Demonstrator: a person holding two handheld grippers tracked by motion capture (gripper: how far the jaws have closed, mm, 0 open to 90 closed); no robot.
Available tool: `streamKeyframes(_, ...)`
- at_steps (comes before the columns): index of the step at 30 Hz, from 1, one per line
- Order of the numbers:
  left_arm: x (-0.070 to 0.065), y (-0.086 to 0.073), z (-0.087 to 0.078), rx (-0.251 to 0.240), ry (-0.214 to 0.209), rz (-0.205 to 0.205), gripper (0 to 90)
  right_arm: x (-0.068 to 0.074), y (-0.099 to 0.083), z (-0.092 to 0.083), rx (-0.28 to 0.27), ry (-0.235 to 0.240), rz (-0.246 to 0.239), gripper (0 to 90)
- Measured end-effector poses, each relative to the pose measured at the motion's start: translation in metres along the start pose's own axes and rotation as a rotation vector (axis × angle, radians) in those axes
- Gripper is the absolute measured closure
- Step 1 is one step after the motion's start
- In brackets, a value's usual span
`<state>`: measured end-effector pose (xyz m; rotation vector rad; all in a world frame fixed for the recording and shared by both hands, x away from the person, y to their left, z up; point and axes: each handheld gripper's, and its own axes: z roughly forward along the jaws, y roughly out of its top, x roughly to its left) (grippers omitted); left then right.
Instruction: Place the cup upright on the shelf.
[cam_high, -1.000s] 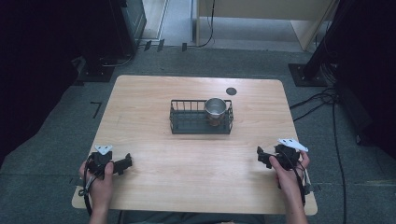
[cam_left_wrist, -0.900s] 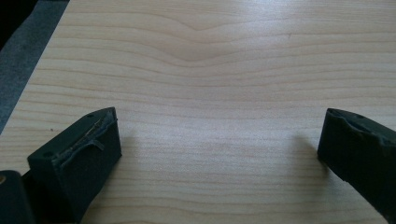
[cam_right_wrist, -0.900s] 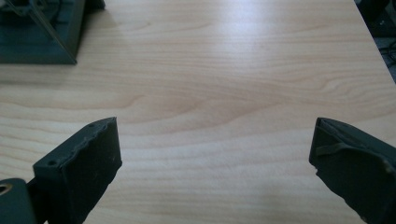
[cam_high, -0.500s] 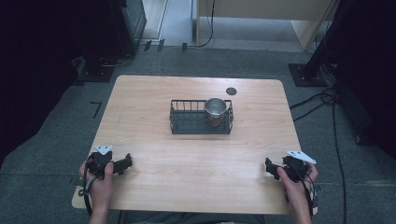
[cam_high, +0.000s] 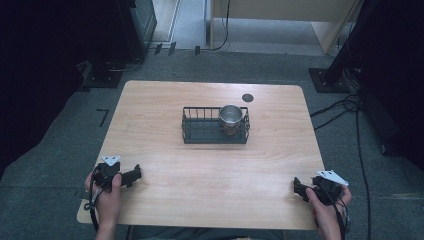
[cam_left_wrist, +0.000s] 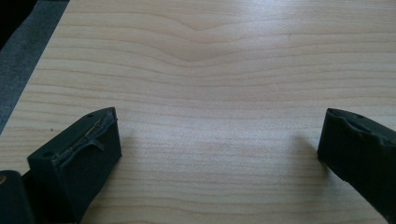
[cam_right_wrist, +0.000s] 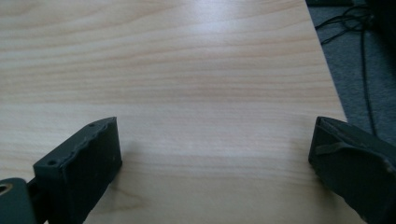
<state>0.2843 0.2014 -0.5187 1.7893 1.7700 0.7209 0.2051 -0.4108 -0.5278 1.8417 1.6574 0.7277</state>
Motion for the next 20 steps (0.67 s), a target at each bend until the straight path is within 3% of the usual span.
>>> streamKeyframes(20, -0.0001, 0.0000, 0.0000, 0.000, 0.000, -0.001, 0.0, -0.0075, -0.0092, -0.0083, 0.002, 0.004, -0.005, 0.0)
